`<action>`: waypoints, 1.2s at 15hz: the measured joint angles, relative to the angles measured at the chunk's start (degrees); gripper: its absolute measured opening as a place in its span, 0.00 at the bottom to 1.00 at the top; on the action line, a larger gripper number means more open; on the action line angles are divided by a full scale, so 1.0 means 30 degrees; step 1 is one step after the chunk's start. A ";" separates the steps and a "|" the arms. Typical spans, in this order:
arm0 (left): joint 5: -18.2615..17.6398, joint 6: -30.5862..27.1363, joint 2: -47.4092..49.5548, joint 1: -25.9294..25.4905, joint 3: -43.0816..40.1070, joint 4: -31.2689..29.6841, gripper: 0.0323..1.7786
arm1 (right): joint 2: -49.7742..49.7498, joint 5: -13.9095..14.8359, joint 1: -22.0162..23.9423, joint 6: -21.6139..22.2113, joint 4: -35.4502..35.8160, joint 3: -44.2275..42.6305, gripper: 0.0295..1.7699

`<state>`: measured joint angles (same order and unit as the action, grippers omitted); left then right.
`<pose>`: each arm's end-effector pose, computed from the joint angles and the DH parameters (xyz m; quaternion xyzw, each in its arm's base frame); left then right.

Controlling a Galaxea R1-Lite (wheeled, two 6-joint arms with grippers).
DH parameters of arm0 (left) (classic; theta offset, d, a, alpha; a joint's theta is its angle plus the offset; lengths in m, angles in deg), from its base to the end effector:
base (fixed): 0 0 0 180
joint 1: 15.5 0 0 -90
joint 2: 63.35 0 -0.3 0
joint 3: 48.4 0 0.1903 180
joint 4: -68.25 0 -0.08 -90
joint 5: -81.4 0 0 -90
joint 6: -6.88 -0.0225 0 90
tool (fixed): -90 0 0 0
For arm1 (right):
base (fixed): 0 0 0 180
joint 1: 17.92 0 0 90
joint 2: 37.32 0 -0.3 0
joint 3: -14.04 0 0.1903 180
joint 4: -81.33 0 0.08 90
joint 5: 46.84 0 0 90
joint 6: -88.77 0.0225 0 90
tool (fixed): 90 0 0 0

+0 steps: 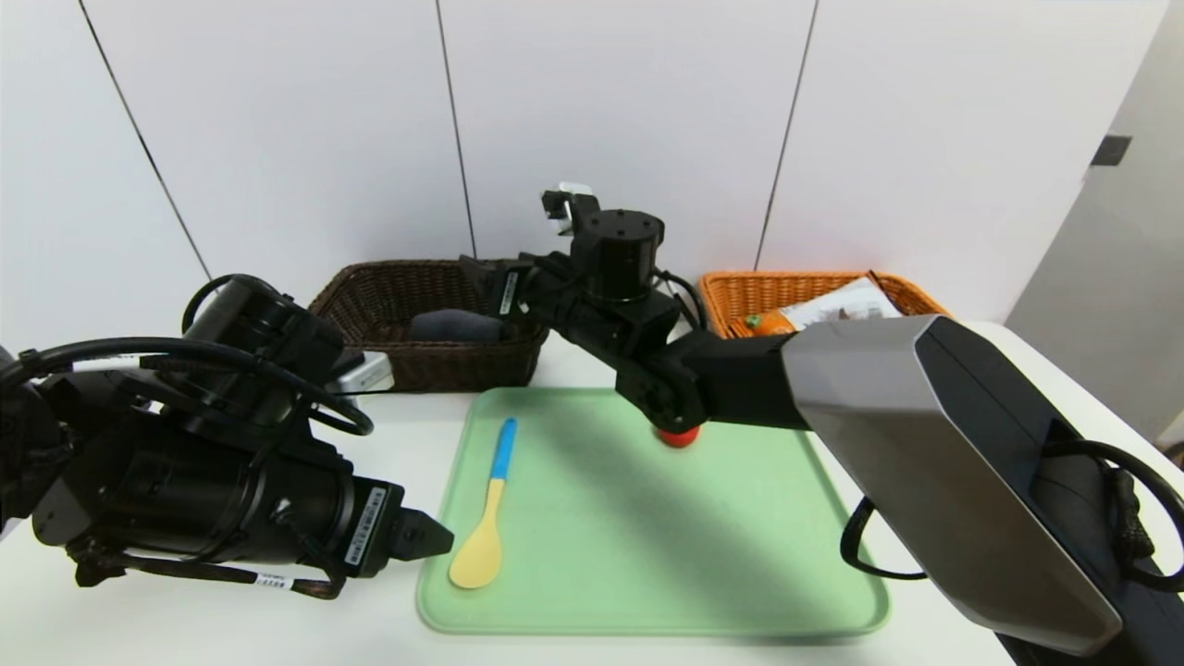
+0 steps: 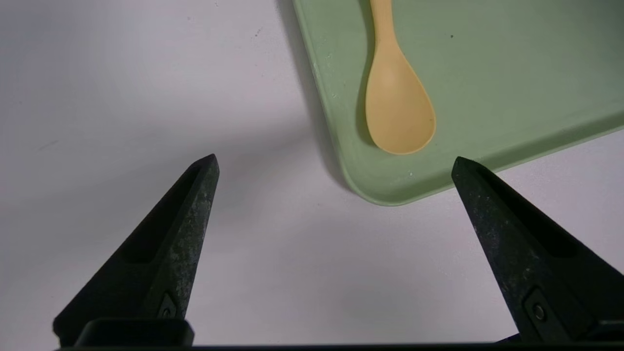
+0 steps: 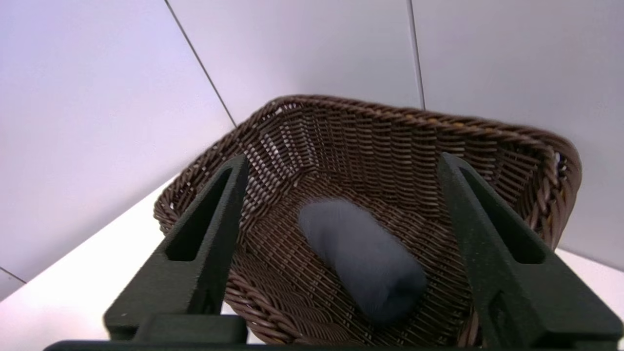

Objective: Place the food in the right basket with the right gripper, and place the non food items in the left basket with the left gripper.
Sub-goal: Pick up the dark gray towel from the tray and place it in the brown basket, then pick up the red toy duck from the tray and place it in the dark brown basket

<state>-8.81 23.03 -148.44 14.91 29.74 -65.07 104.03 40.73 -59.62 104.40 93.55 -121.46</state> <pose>0.1931 -0.1135 0.1933 -0.0046 0.4643 -0.1721 0.8688 0.3917 0.3503 0.1793 0.1443 -0.0008 0.3787 0.9142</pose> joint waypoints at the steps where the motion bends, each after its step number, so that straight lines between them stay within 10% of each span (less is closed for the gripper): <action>1: 0.0008 -0.0057 0.0110 0.0000 0.0000 -0.0016 0.95 | -0.0175 -0.0024 0.0000 -0.0077 0.0037 0.0000 0.79; 6: 0.0772 -0.0158 0.0215 0.0061 0.1093 -0.1625 0.95 | -0.1325 0.0727 0.0727 -0.2723 0.0414 0.0037 0.87; 9: 0.3495 -0.0049 -0.0561 0.0707 0.1816 -0.3454 0.95 | -0.2914 0.2609 0.0886 -0.2995 -0.2117 0.0049 0.90; 18: 0.3824 -0.1471 -0.2048 0.2422 0.3848 -0.3893 0.95 | -1.0256 0.1727 0.4100 -0.5474 -2.0127 0.0102 0.95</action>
<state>2.66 18.62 -154.58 22.17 41.28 -76.75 73.26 45.91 -47.32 87.98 33.17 -121.15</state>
